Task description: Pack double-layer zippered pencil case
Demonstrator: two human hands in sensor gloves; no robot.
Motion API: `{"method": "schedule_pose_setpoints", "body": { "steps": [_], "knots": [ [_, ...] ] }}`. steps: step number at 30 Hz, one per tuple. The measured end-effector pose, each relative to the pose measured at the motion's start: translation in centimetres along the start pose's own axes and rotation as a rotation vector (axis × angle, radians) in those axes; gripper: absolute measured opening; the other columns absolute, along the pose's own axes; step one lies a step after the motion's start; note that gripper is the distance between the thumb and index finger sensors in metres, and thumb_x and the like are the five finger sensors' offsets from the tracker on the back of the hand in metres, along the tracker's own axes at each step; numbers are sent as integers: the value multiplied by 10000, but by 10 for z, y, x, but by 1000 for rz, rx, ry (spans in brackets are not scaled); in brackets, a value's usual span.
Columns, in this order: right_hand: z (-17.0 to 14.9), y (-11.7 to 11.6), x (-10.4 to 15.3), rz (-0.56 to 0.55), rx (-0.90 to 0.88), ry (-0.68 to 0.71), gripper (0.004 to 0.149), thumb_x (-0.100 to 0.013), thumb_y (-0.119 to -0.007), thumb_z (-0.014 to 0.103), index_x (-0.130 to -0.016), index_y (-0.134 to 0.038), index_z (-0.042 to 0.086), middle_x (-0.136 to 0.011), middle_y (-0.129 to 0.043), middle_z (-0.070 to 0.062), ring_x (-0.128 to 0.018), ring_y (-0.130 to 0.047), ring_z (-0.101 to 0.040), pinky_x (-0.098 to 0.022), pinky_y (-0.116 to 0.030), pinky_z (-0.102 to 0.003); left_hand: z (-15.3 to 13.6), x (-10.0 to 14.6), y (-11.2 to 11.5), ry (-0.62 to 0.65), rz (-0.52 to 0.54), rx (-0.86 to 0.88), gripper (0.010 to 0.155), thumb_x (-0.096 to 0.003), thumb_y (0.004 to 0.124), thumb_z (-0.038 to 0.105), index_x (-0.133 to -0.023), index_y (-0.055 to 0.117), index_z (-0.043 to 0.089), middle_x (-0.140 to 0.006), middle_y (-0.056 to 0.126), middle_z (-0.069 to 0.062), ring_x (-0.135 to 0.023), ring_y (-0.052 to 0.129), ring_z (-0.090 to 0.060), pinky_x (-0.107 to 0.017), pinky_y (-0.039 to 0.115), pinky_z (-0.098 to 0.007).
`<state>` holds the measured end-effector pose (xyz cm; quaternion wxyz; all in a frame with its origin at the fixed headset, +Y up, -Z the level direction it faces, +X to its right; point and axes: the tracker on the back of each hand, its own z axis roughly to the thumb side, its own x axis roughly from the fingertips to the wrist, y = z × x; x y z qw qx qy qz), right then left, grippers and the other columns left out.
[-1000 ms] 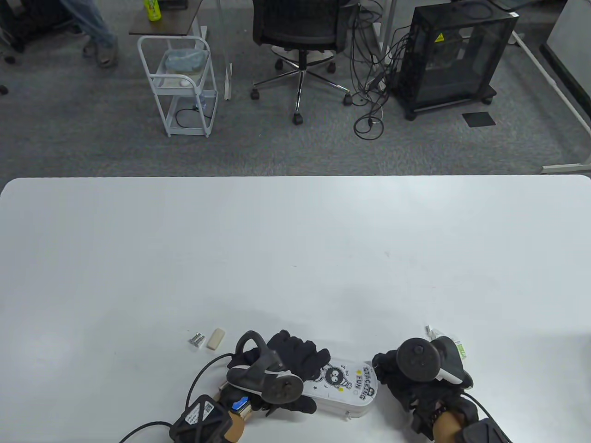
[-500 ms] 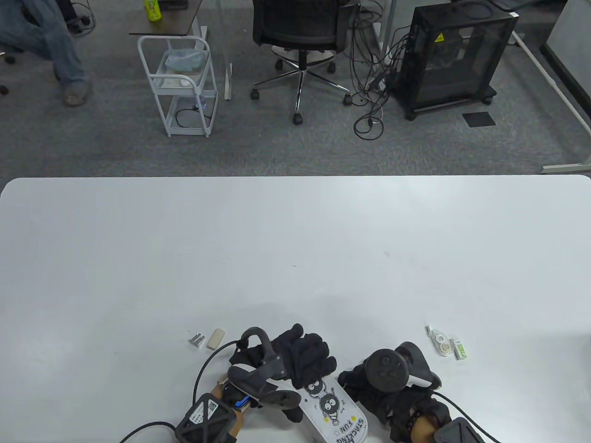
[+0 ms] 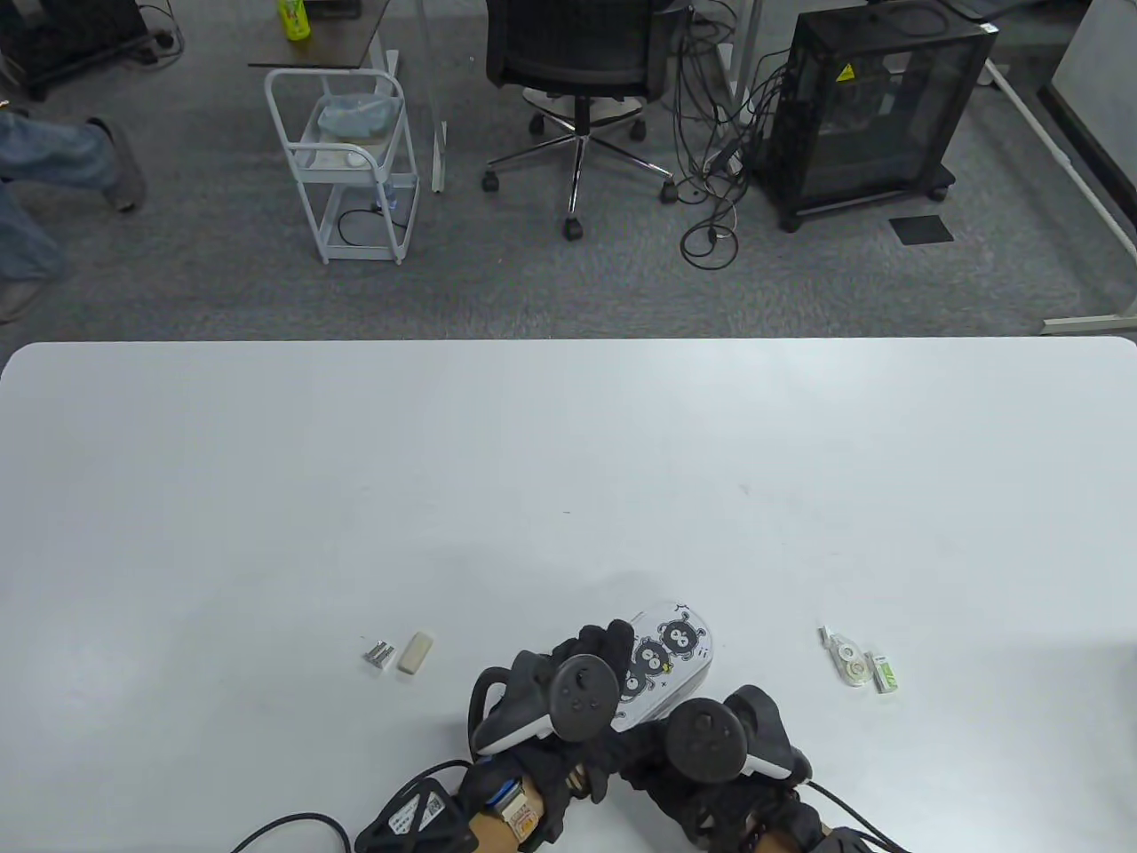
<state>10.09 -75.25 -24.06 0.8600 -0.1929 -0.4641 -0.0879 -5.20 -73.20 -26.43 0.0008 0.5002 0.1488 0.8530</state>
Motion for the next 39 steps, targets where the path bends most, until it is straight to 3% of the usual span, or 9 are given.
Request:
{"method": "schedule_pose_setpoints", "body": {
  "steps": [3, 11, 14, 16, 19, 26, 30, 34, 39],
  "knots": [
    [-9, 4, 3, -42, 14, -37, 511, -466, -677, 476, -741, -869, 90, -522, -1036, -26, -472, -984, -276, -614, -668, -506, -3, 0, 4, -11, 109, -12, 986, -325, 348, 861, -1049, 143, 223, -1134, 401, -158, -996, 623, -436, -704, 594, -574],
    [-51, 31, 13, -266, 174, -252, 504, -465, -695, 466, -723, -880, 74, -515, -1033, -25, -480, -983, -272, -618, -663, -510, 3, -1, 10, 11, 76, -258, 1063, -348, 556, 888, -1040, 95, 227, -1138, 332, -176, -1018, 586, -436, -716, 576, -580],
    [-78, 45, 21, -282, 161, -343, 502, -455, -700, 457, -759, -872, 97, -545, -1030, -24, -508, -980, -276, -624, -650, -521, -2, -3, 8, -98, 18, -346, 1072, -356, 648, 868, -1047, 103, 256, -1157, 343, -155, -1056, 545, -459, -731, 524, -627],
    [-85, 47, 24, -258, 122, -350, 502, -448, -702, 457, -783, -868, 123, -586, -1031, -24, -549, -977, -285, -636, -632, -535, -9, -6, 6, -162, -17, -402, 1083, -343, 602, 889, -1047, 87, 247, -1151, 357, -131, -1054, 532, -450, -740, 513, -614],
    [-86, 49, 23, -254, 102, -348, 501, -442, -705, 447, -805, -859, 138, -623, -1027, -25, -585, -971, -290, -647, -614, -546, -16, -7, 4, -48, 53, -308, 1010, -365, 643, 809, -1057, 185, 234, -1106, 473, -138, -977, 668, -401, -702, 578, -605],
    [-94, 54, 29, -280, 25, -301, 494, -405, -739, 414, -825, -865, 186, -632, -1032, -13, -596, -975, -277, -659, -595, -552, -22, 2, 0, 308, 122, -361, 946, -374, 680, 781, -1058, 330, 228, -1068, 607, -134, -912, 793, -384, -659, 679, -555],
    [-100, 53, 28, -82, -102, -108, 491, -394, -759, 417, -839, -866, 238, -633, -1043, 6, -601, -990, -249, -672, -596, -548, -17, 9, 3, 536, 148, -398, 930, -345, 720, 766, -1044, 382, 251, -1055, 640, -126, -899, 816, -381, -651, 689, -560],
    [-91, 45, 20, -4, -203, -56, 489, -365, -780, 395, -815, -899, 243, -594, -1066, -10, -576, -1005, -265, -665, -601, -564, -12, 12, 5, 653, 162, -439, 916, -330, 709, 763, -1028, 389, 265, -1044, 652, -115, -895, 823, -382, -646, 693, -558],
    [-87, 43, 16, -4, -142, -71, 501, -378, -759, 404, -835, -873, 235, -609, -1046, -9, -587, -987, -263, -665, -599, -555, -11, 12, 3, 626, 156, -457, 907, -318, 696, 773, -1028, 409, 287, -1041, 682, -102, -894, 849, -372, -640, 707, -552]
  ]
}}
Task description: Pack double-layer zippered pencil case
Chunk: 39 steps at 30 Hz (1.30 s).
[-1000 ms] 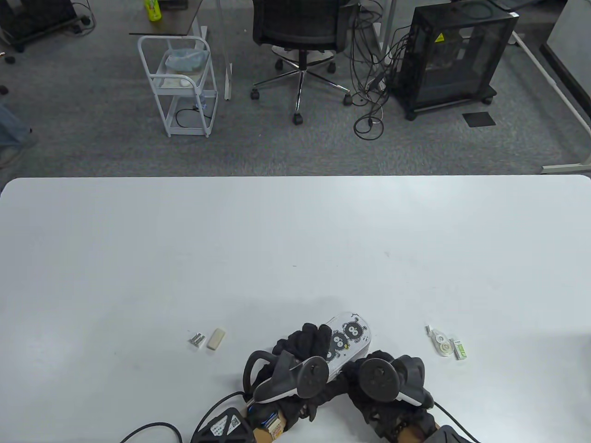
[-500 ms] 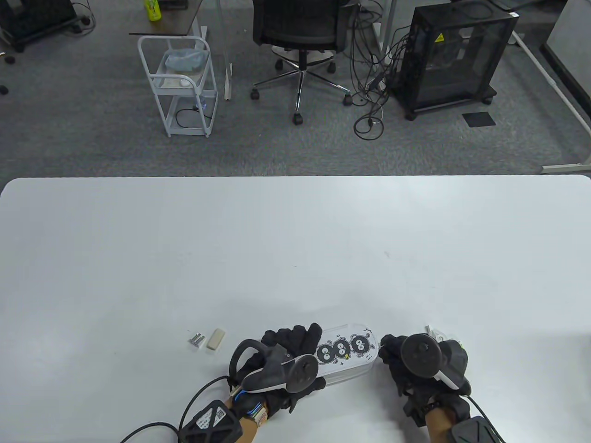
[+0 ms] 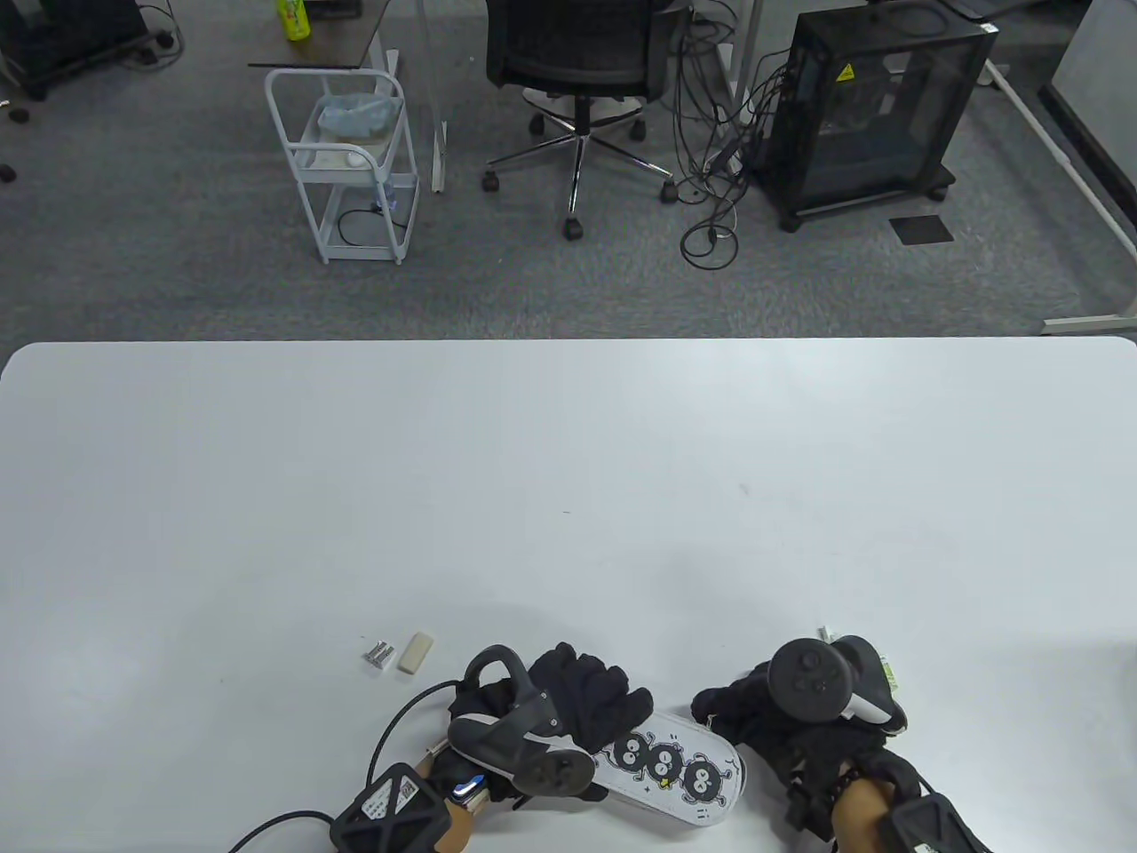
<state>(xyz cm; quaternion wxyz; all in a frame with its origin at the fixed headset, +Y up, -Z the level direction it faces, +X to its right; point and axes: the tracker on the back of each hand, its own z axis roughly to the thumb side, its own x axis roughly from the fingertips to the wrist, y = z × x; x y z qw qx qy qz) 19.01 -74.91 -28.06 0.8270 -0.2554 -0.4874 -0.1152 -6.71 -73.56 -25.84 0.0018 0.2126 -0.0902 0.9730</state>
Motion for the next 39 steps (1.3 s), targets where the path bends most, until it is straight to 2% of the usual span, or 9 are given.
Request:
{"method": "schedule_pose_setpoints", "body": {
  "steps": [6, 10, 15, 18, 20, 24, 29, 36, 39],
  "knots": [
    [11, 34, 23, -373, 150, -111, 582, -432, -739, 461, -936, -753, 170, -803, -959, -42, -724, -924, -304, -671, -582, -552, -3, -7, -9, -194, -88, -48, 905, -352, 646, 804, -1054, 416, 281, -1075, 703, -79, -925, 877, -363, -643, 726, -540],
    [3, 60, 54, -584, 13, -145, 592, -447, -734, 485, -935, -757, 152, -805, -957, -54, -720, -922, -315, -667, -581, -559, 3, -9, -25, -302, -68, -8, 820, -377, 680, 747, -1029, 553, 266, -1073, 732, -106, -923, 882, -404, -650, 722, -561],
    [-20, 86, 81, -766, -133, -244, 600, -463, -734, 491, -936, -754, 122, -806, -946, -89, -717, -903, -347, -665, -566, -574, -7, -10, -71, -454, 100, -119, 512, -443, 732, 615, -807, 878, 286, -701, 1076, 43, -537, 1132, -192, -589, 797, -477],
    [-33, 92, 86, -738, -19, -385, 623, -464, -736, 498, -956, -730, 116, -842, -920, -106, -743, -882, -364, -671, -543, -589, -34, -24, -76, -619, 33, -105, 563, -429, 735, 644, -843, 846, 280, -661, 1061, 75, -516, 1114, -173, -604, 777, -487],
    [-41, 92, 87, -705, 31, -460, 639, -461, -740, 503, -970, -712, 117, -870, -897, -114, -769, -861, -376, -677, -520, -601, -52, -35, -71, -738, -40, -73, 667, -419, 721, 676, -937, 746, 256, -782, 992, 34, -653, 1052, -231, -649, 711, -535],
    [-58, 87, 84, -623, 22, -572, 694, -452, -750, 519, -1001, -662, 103, -950, -803, -165, -839, -765, -427, -690, -430, -639, -80, -53, -42, -874, -324, -92, 845, -387, 664, 742, -1061, 503, 258, -1055, 753, -65, -938, 839, -368, -718, 582, -615],
    [-73, 77, 74, -469, 47, -661, 749, -440, -752, 549, -1030, -616, 109, -1030, -700, -196, -916, -658, -473, -699, -358, -657, -95, -54, 1, -933, -697, 126, 805, -416, 505, 737, -1076, 427, 282, -1113, 668, -48, -1017, 734, -415, -739, 527, -640],
    [-72, 67, 63, -363, 100, -689, 767, -434, -749, 563, -1043, -598, 123, -1068, -648, -206, -953, -600, -491, -704, -321, -664, -77, -14, -54, -825, -79, 86, 738, -419, 595, 712, -1006, 621, 265, -979, 858, -23, -889, 902, -353, -692, 642, -582],
    [-70, 61, 58, -335, 122, -684, 765, -427, -751, 562, -1039, -607, 127, -1070, -650, -201, -956, -601, -495, -703, -325, -662, -57, 12, -65, -753, 50, 83, 714, -433, 597, 710, -985, 670, 264, -940, 903, -14, -856, 935, -336, -686, 656, -574]
  ]
}}
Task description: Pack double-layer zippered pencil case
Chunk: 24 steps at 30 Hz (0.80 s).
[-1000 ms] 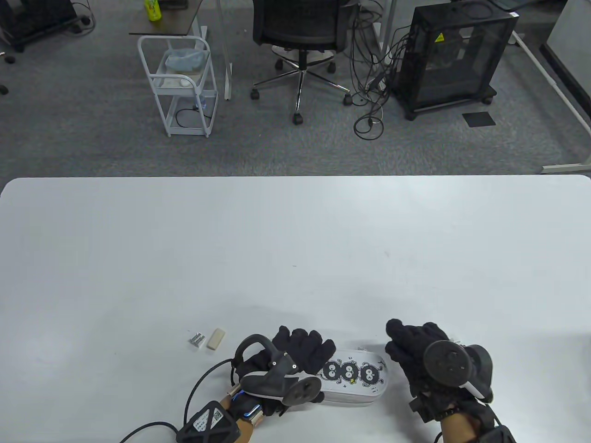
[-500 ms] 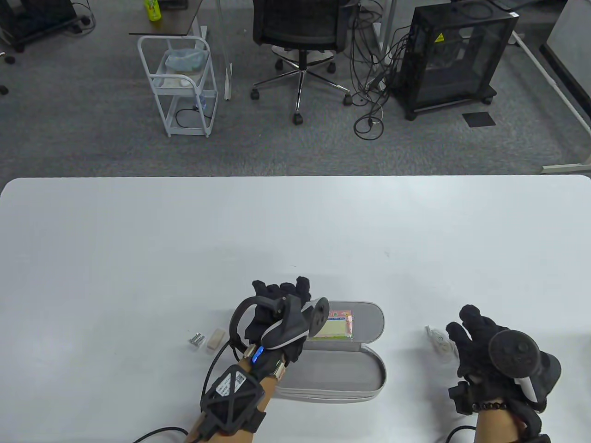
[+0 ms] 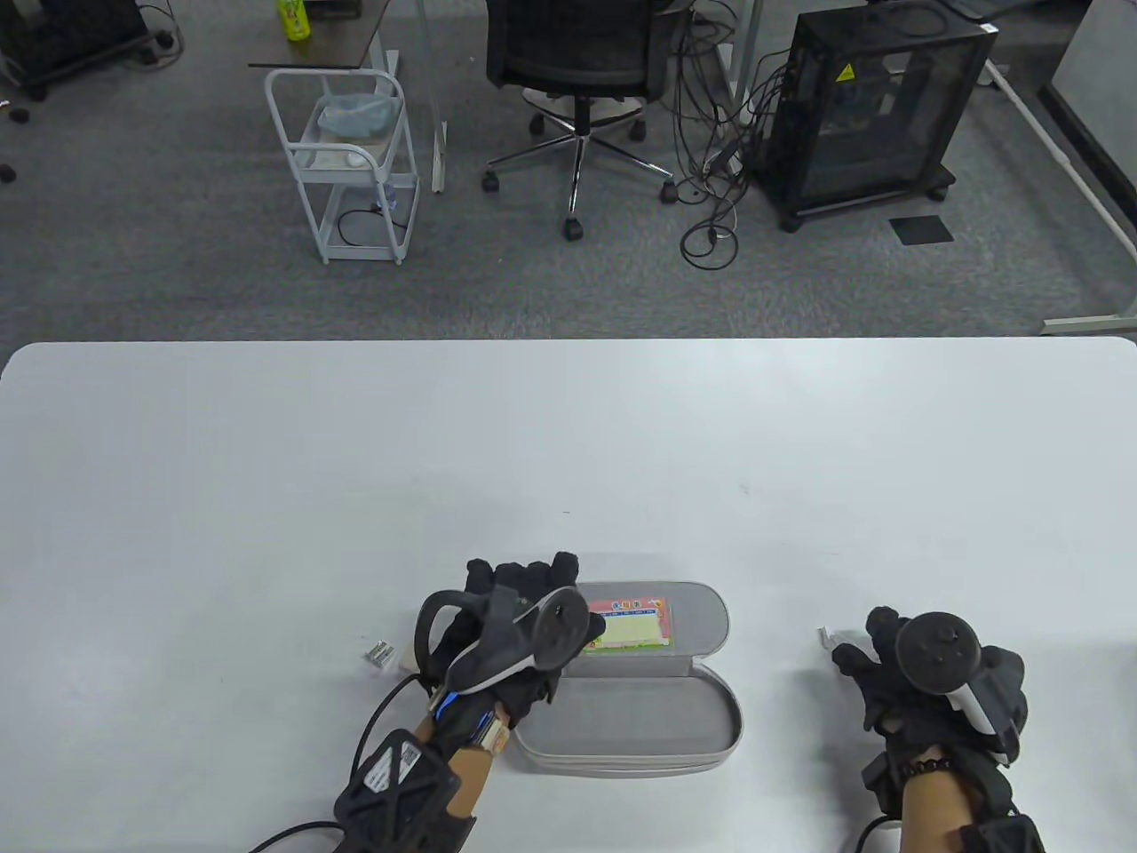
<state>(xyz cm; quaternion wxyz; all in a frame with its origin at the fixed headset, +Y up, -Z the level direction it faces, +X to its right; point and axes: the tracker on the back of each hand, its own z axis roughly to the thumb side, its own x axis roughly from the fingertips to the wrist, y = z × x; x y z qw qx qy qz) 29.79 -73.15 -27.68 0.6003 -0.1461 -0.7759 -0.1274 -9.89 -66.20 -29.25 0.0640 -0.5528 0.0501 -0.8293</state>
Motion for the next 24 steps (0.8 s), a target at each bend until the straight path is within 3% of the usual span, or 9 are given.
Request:
{"method": "schedule_pose_setpoints", "body": {
  "steps": [6, 9, 12, 14, 17, 20, 24],
  "knots": [
    [20, -17, 2, 8, 144, 14, 789, -419, -757, 560, -1056, -564, 137, -1098, -602, -197, -994, -516, -521, -706, -280, -667, -15, 40, 16, 34, 65, -37, 695, -435, 601, 706, -968, 693, 270, -926, 914, 1, -856, 936, -327, -691, 648, -577],
    [24, -30, -2, 14, 258, -25, 884, -413, -750, 577, -1099, -386, 155, -1152, -396, -211, -1020, -370, -530, -702, -195, -665, -25, 43, 16, 15, 40, -52, 714, -432, 598, 709, -998, 640, 276, -975, 865, -7, -903, 890, -346, -705, 620, -593],
    [21, -34, -6, 21, 354, -110, 935, -406, -736, 610, -1103, -315, 151, -1164, -277, -211, -1028, -262, -537, -691, -125, -668, -33, 45, 9, -16, 99, -32, 721, -433, 595, 708, -1008, 616, 273, -990, 845, -11, -912, 876, -352, -707, 615, -594],
    [16, -34, -8, 11, 391, -157, 943, -397, -737, 625, -1104, -337, 146, -1165, -263, -214, -1027, -221, -545, -683, -99, -671, -36, 45, 9, -26, 87, -7, 722, -434, 595, 708, -1009, 615, 273, -991, 844, -11, -913, 875, -353, -708, 613, -595],
    [6, -36, -13, 84, 396, -203, 868, -399, -719, 635, -1103, -450, 204, -1176, -273, -210, -1027, -192, -553, -677, -78, -673, -38, 44, 12, -29, 63, -12, 721, -434, 594, 709, -1008, 621, 273, -988, 850, -12, -913, 876, -356, -708, 613, -595],
    [1, -35, -16, 60, 284, -165, 735, -406, -757, 564, -1052, -574, 264, -1175, -343, -195, -1031, -198, -550, -674, -67, -674, -39, 43, 15, -34, 54, -21, 718, -433, 595, 708, -1006, 626, 277, -986, 855, -11, -915, 876, -357, -708, 611, -598],
    [5, -34, -16, 43, 317, -80, 689, -419, -789, 543, -1018, -640, 238, -1160, -429, -192, -1041, -244, -540, -676, -90, -684, -40, 42, 17, -38, 44, -14, 713, -433, 596, 706, -1000, 638, 275, -978, 864, -10, -915, 877, -356, -708, 611, -598]
  ]
}}
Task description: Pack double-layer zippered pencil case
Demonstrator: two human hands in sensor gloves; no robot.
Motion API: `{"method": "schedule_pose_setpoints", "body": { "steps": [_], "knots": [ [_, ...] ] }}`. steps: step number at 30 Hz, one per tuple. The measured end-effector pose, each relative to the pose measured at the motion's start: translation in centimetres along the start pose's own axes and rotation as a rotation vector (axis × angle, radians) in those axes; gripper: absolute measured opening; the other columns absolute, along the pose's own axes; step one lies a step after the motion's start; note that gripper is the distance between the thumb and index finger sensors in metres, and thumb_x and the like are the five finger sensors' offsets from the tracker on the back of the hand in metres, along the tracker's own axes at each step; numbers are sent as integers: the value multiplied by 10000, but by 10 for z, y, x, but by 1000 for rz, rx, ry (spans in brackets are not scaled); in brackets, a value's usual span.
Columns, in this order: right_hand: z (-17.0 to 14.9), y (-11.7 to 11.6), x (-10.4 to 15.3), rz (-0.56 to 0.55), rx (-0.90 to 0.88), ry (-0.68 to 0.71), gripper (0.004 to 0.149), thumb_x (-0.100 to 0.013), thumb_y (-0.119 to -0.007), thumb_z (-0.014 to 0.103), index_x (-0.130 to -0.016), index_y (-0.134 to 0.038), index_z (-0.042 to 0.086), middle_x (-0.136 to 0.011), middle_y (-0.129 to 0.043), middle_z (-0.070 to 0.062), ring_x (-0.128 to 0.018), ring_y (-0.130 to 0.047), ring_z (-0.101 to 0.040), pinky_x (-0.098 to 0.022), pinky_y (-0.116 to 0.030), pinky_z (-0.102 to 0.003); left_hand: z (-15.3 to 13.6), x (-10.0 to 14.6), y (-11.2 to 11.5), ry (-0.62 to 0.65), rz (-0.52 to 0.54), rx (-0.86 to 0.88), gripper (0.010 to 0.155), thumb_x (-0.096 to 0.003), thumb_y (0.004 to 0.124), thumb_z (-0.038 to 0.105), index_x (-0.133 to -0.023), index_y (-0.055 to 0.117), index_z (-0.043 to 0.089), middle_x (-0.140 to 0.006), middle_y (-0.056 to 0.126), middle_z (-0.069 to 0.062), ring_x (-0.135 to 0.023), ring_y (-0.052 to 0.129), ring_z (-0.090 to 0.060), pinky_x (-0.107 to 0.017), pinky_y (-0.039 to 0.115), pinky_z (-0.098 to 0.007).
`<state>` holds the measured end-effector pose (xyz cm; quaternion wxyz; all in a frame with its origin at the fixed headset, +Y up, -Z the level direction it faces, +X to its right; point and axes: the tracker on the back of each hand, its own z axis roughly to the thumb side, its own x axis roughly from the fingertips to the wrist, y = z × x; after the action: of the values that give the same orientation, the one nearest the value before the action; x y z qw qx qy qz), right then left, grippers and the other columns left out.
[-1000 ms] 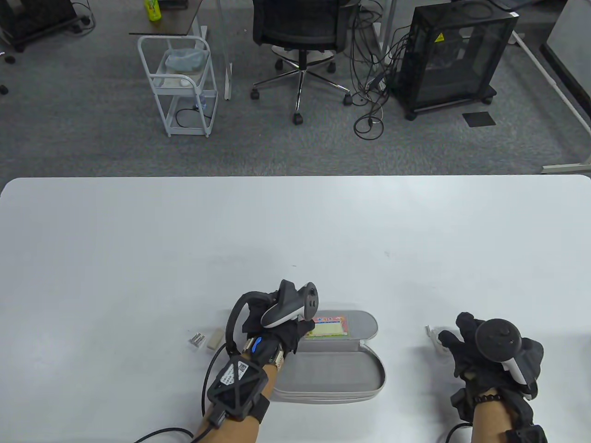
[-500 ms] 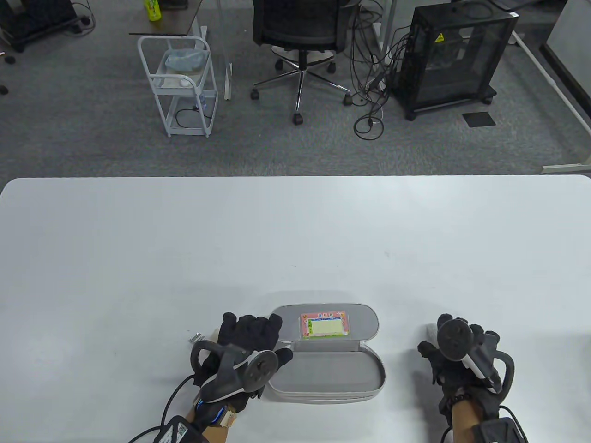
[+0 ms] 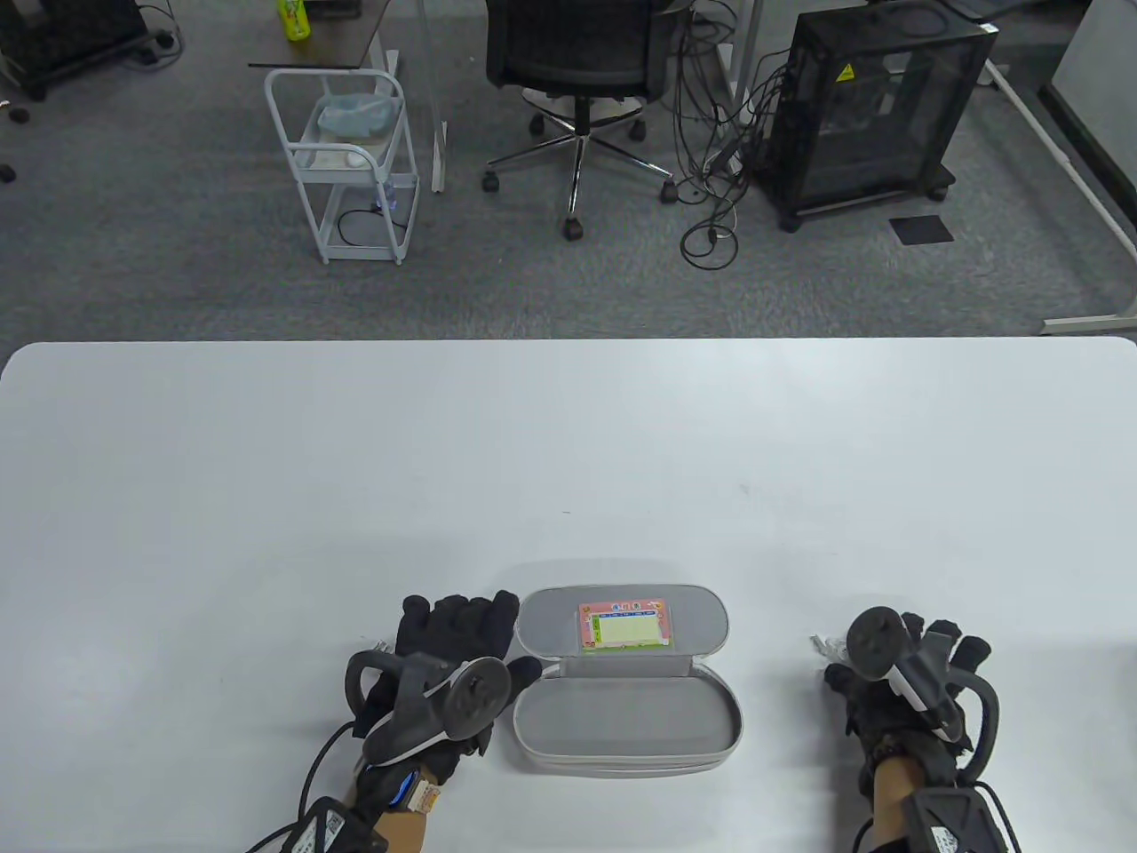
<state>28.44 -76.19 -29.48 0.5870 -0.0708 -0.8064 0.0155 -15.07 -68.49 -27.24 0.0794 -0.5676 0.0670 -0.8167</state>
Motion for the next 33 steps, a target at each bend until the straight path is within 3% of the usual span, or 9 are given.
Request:
{"method": "schedule_pose_setpoints", "body": {
  "steps": [3, 8, 13, 16, 18, 21, 26, 29, 33],
  "knots": [
    [7, 14, 11, -180, -77, 79, 692, -427, -769, 543, -981, -666, 142, -1119, -529, -179, -1039, -322, -524, -680, -136, -688, -2, 0, -1, -8, 3, -2, 710, -434, 595, 706, -997, 644, 276, -974, 869, -7, -913, 880, -354, -708, 612, -597],
    [56, 49, 63, -335, -419, 463, 685, -451, -764, 525, -984, -656, 109, -1085, -574, -197, -1029, -397, -509, -689, -172, -689, -6, -2, 0, -26, 11, 16, 705, -434, 596, 704, -993, 650, 277, -968, 875, -6, -910, 883, -351, -708, 613, -597],
    [135, 34, 119, -304, -142, 751, 682, -421, -756, 557, -975, -689, 165, -1084, -620, -168, -1040, -437, -491, -703, -194, -682, -7, -4, 4, -37, -2, 2, 699, -433, 597, 703, -987, 661, 281, -962, 883, -2, -907, 887, -351, -707, 614, -596],
    [153, 17, 125, -278, 83, 788, 690, -402, -743, 576, -976, -696, 196, -1086, -629, -161, -1035, -465, -480, -703, -188, -680, -8, -3, 3, -44, 6, -2, 698, -433, 597, 702, -986, 662, 282, -961, 885, 1, -909, 886, -347, -709, 613, -595],
    [155, 9, 121, -235, 163, 774, 702, -398, -643, 602, -983, -696, 217, -1100, -601, -163, -1033, -458, -484, -701, -185, -676, -11, -2, 2, -52, 13, 7, 698, -432, 597, 702, -985, 664, 281, -960, 885, 0, -910, 885, -348, -709, 612, -598],
    [152, 6, 118, -155, 138, 759, 775, -383, -565, 634, -1030, -606, 210, -1139, -461, -149, -1042, -377, -487, -700, -142, -671, -21, 2, -7, -63, 76, 33, 683, -432, 600, 697, -973, 679, 287, -947, 898, 9, -909, 887, -342, -712, 610, -596],
    [145, 12, 116, -160, 60, 781, 804, -371, -586, 651, -1043, -581, 210, -1145, -478, -156, -1046, -386, -489, -704, -159, -671, -65, 13, -18, -212, 186, 106, 689, -441, 616, 689, -986, 655, 269, -974, 856, -13, -936, 840, -361, -722, 574, -609],
    [141, 15, 114, -176, 25, 780, 782, -380, -603, 645, -1022, -621, 200, -1143, -496, -155, -1047, -398, -489, -704, -169, -672, -91, 13, -4, -331, 96, 42, 680, -438, 633, 699, -944, 717, 252, -966, 856, -33, -966, 793, -393, -729, 530, -638],
    [133, 20, 111, -186, -20, 763, 759, -389, -619, 637, -1002, -648, 191, -1139, -508, -156, -1046, -405, -487, -704, -174, -673, -103, 4, 35, -414, -177, -12, 703, -418, 670, 719, -951, 722, 264, -1066, 730, -82, -1043, 651, -446, -742, 441, -684]
  ]
}}
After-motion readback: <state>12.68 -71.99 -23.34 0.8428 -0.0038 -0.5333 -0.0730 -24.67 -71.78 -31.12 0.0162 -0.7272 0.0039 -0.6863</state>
